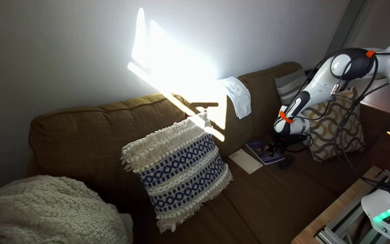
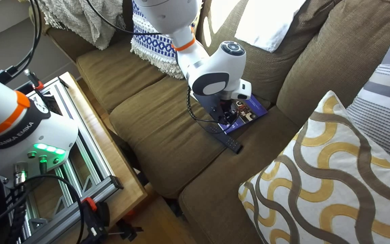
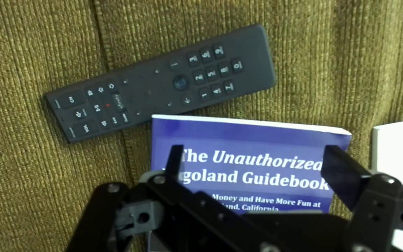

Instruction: Remove the white book from the blue book, put it on the sofa and then put the blue book on top of the white book

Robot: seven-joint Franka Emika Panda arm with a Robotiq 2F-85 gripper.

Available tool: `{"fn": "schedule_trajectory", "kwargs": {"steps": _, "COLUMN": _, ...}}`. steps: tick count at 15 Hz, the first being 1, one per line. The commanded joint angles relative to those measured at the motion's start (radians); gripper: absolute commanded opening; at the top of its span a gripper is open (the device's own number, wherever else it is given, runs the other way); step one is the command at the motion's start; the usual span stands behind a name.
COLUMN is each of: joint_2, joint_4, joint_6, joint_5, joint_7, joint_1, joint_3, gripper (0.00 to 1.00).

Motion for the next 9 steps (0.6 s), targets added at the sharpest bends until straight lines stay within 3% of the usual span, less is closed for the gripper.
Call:
{"fn": "schedule_trajectory", "kwargs": {"steps": 1, "joint_2": 0.002, "joint_4": 0.003, "joint_6": -0.001, "joint_5": 0.014, "joint_7": -0.011, "joint_1": -0.001, "joint_3": 0.0, "gripper": 1.0}}
{"fn": "schedule_trajectory", "kwargs": {"steps": 5, "joint_2": 0.015, "joint_4": 0.026, "joint_6": -0.024, "joint_5": 0.021, "joint_7": -0.004, "joint_1": -0.003, "joint_3": -0.003, "gripper": 1.0}}
{"fn": "schedule_trajectory", "kwargs": {"steps": 7, "joint_2": 0.032, "joint_4": 0.048, "joint_6": -0.04, "joint_5": 0.027, "joint_7": -0.079, "joint_1": -0.089, "joint_3": 0.049, "gripper": 1.0}}
{"fn": "schedule_trajectory", "kwargs": {"steps": 9, "joint_2": 0.04, "joint_4": 0.061, "joint_6": -0.056, "joint_5": 0.031, "joint_7": -0.109, "joint_1": -0.122, "joint_3": 0.056, "gripper": 1.0}}
